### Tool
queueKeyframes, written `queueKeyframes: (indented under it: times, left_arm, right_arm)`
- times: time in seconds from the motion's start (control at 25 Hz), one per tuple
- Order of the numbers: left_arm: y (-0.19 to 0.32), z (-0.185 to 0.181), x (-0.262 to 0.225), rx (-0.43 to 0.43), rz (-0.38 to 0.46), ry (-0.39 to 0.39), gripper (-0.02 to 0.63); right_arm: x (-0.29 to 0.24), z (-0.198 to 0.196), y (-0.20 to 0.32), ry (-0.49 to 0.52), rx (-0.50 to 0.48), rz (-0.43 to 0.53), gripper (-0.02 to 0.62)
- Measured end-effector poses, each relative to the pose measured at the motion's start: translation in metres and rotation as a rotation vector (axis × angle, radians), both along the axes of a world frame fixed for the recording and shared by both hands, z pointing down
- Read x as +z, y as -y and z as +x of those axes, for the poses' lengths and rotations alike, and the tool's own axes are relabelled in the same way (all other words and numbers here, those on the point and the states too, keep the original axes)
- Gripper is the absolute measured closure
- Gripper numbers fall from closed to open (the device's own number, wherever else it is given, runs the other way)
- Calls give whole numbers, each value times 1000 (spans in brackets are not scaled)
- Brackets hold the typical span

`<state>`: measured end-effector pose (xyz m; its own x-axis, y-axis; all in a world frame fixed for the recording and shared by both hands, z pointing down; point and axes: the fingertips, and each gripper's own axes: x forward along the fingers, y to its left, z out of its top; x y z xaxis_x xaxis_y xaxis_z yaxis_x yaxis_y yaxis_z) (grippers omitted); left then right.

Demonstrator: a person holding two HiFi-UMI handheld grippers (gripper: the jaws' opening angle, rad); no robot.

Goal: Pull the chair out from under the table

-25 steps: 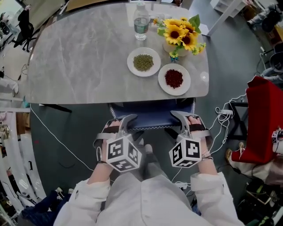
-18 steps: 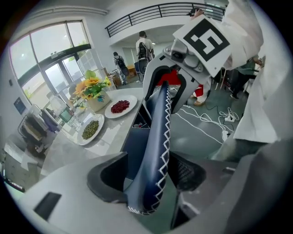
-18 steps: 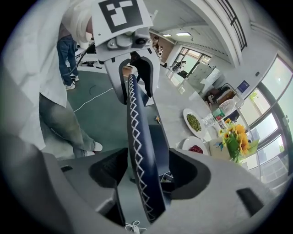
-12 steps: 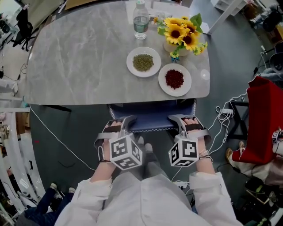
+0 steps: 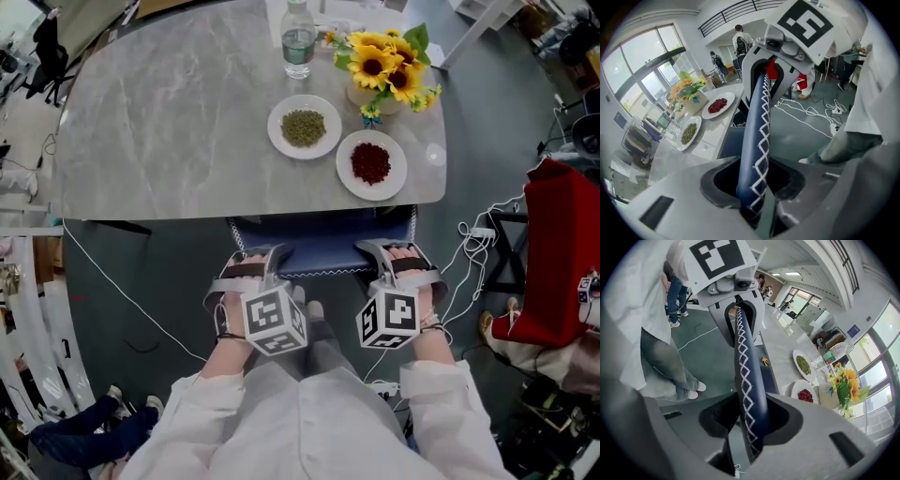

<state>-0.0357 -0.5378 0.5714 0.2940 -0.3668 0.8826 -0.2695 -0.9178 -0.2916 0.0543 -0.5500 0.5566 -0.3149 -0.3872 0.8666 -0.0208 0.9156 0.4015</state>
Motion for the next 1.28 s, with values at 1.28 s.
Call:
queueKeyframes:
  times: [1.28]
  left_arm:
    - [-72,2,-2,-17,-13,42,491]
  right_arm:
    - [-3,3,-78,7,-21,-51,485]
